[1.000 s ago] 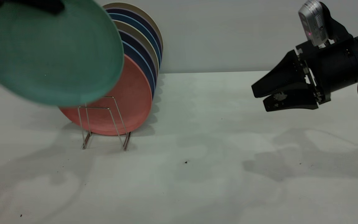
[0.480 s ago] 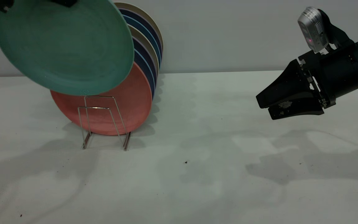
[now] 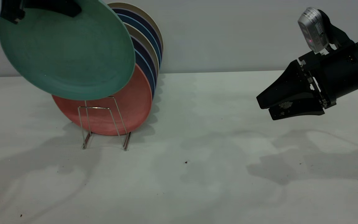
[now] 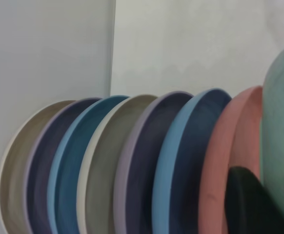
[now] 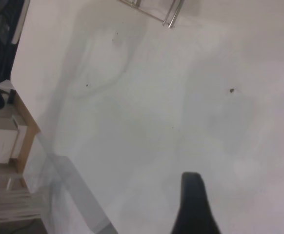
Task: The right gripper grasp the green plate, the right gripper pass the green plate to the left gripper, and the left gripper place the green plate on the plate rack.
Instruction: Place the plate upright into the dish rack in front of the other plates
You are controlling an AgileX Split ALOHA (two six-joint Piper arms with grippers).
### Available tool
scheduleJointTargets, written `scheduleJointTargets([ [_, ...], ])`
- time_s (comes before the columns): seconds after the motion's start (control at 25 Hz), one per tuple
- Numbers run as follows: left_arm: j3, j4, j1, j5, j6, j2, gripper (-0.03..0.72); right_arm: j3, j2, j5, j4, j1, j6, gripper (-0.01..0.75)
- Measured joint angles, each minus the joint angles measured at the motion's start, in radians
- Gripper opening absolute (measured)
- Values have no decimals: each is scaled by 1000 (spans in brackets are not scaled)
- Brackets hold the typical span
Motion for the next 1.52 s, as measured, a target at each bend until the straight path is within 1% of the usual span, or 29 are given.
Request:
scheduleJointTargets([
  [0.12, 0, 7, -22, -48, 0, 8, 114, 0, 0, -1, -1, 0, 0, 559],
  [0.32, 0, 46, -52, -61, 0, 18, 114, 0, 0, -1, -5, 0, 0, 559],
  [0.6, 0, 74, -53, -71, 0, 34, 114, 0, 0, -1, -6, 0, 0, 559],
  [0.88, 0, 136, -53, -81, 0, 82, 114, 0, 0, -2, -6, 0, 0, 559],
  [1.16, 0, 139, -54, -89, 0, 118, 114, 0, 0, -3, -7, 0, 0, 558],
  [1.52, 0, 139, -93, -112, 0, 144, 118, 0, 0, -3, -7, 0, 0, 558],
])
